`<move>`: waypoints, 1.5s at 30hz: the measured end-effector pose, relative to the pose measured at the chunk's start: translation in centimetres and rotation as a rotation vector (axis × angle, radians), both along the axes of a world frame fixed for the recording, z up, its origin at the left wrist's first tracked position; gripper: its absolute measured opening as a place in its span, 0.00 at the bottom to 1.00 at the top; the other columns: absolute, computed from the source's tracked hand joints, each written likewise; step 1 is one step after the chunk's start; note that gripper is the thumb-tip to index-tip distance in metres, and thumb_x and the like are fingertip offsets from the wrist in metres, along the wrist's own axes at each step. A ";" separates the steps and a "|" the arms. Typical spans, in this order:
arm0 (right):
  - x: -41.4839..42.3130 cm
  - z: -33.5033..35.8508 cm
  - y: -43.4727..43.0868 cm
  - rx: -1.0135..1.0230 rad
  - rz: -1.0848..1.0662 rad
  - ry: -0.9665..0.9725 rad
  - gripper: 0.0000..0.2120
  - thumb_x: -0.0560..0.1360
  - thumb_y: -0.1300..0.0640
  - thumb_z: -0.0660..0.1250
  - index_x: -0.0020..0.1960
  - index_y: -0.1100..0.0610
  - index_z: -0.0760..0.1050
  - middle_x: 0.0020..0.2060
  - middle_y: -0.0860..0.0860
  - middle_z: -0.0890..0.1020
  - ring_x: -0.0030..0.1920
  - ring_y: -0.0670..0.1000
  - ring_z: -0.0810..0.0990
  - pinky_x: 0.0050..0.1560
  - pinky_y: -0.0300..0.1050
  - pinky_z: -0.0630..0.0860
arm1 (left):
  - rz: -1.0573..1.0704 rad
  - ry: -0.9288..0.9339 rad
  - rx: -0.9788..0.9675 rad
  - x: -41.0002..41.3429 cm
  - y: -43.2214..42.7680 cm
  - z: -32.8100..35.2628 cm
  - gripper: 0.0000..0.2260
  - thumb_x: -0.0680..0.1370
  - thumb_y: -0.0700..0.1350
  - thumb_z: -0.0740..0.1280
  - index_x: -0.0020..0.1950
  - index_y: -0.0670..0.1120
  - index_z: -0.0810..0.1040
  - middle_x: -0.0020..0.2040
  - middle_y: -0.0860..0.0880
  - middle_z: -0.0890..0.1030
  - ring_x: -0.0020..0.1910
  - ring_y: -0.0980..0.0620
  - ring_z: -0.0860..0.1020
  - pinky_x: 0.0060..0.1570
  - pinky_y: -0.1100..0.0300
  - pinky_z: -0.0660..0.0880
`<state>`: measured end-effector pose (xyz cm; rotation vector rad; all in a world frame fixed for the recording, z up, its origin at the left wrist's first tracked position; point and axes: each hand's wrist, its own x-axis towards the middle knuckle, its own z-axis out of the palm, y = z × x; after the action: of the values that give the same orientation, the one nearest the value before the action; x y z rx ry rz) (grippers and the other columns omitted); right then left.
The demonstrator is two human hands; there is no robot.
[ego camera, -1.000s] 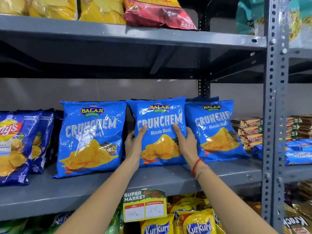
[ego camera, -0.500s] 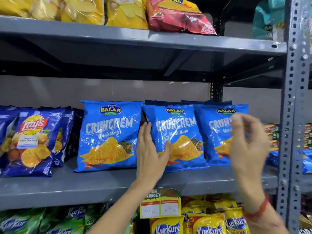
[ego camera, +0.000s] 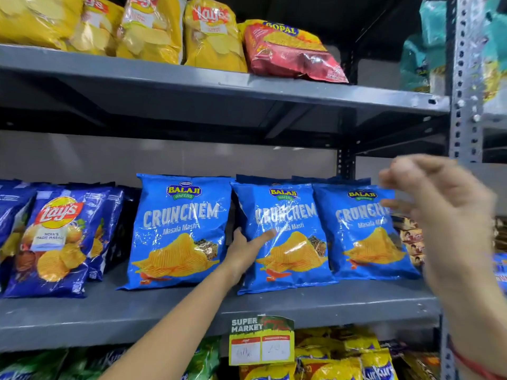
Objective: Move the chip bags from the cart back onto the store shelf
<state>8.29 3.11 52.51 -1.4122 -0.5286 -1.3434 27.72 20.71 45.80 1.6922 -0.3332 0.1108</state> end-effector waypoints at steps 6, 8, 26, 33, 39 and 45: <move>8.4 -3.0 -1.1 0.029 -0.142 0.368 0.05 0.71 0.48 0.70 0.44 0.49 0.78 0.40 0.45 0.82 0.44 0.48 0.79 0.55 0.59 0.78 | -0.069 0.200 -0.035 1.3 -1.1 0.8 0.47 0.65 0.60 0.73 0.75 0.43 0.53 0.75 0.46 0.60 0.72 0.45 0.61 0.66 0.50 0.61; 10.5 -4.2 -1.2 -0.013 -0.192 0.460 0.11 0.71 0.49 0.70 0.49 0.55 0.78 0.42 0.47 0.81 0.44 0.46 0.79 0.57 0.55 0.77 | -0.069 0.202 -0.044 1.7 -1.1 0.7 0.47 0.63 0.58 0.75 0.74 0.43 0.55 0.74 0.46 0.61 0.71 0.45 0.63 0.64 0.51 0.62; 18.7 -7.4 -1.0 0.111 -0.005 0.684 0.27 0.66 0.40 0.73 0.58 0.53 0.73 0.52 0.48 0.81 0.54 0.52 0.79 0.58 0.52 0.75 | -0.086 -0.058 -0.188 3.4 -0.8 0.5 0.29 0.62 0.39 0.79 0.60 0.43 0.74 0.55 0.44 0.82 0.50 0.46 0.82 0.50 0.50 0.79; 18.9 -8.7 0.0 0.139 -0.010 0.615 0.27 0.68 0.44 0.72 0.63 0.54 0.70 0.52 0.47 0.80 0.50 0.48 0.79 0.45 0.37 0.74 | -0.066 -0.054 -0.243 3.9 -0.6 -0.9 0.32 0.63 0.38 0.78 0.65 0.43 0.70 0.59 0.43 0.80 0.54 0.45 0.80 0.54 0.48 0.78; 17.8 -8.8 0.1 0.094 -0.112 0.587 0.36 0.69 0.43 0.70 0.71 0.56 0.61 0.59 0.50 0.76 0.52 0.42 0.76 0.48 0.32 0.70 | 0.196 -0.204 -0.049 0.9 -1.1 -1.3 0.40 0.66 0.51 0.76 0.73 0.46 0.60 0.70 0.47 0.70 0.66 0.48 0.71 0.65 0.49 0.70; 14.6 -7.7 0.1 0.067 -0.238 0.472 0.35 0.70 0.44 0.69 0.71 0.57 0.62 0.63 0.55 0.74 0.63 0.52 0.72 0.58 0.46 0.71 | 0.279 -0.507 0.190 -3.1 -0.1 -3.0 0.35 0.74 0.50 0.68 0.75 0.47 0.52 0.75 0.49 0.57 0.73 0.52 0.57 0.67 0.60 0.60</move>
<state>22.86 3.19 44.79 -1.7057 -0.0033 -1.1399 24.59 20.58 42.75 1.8783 -0.4930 0.7425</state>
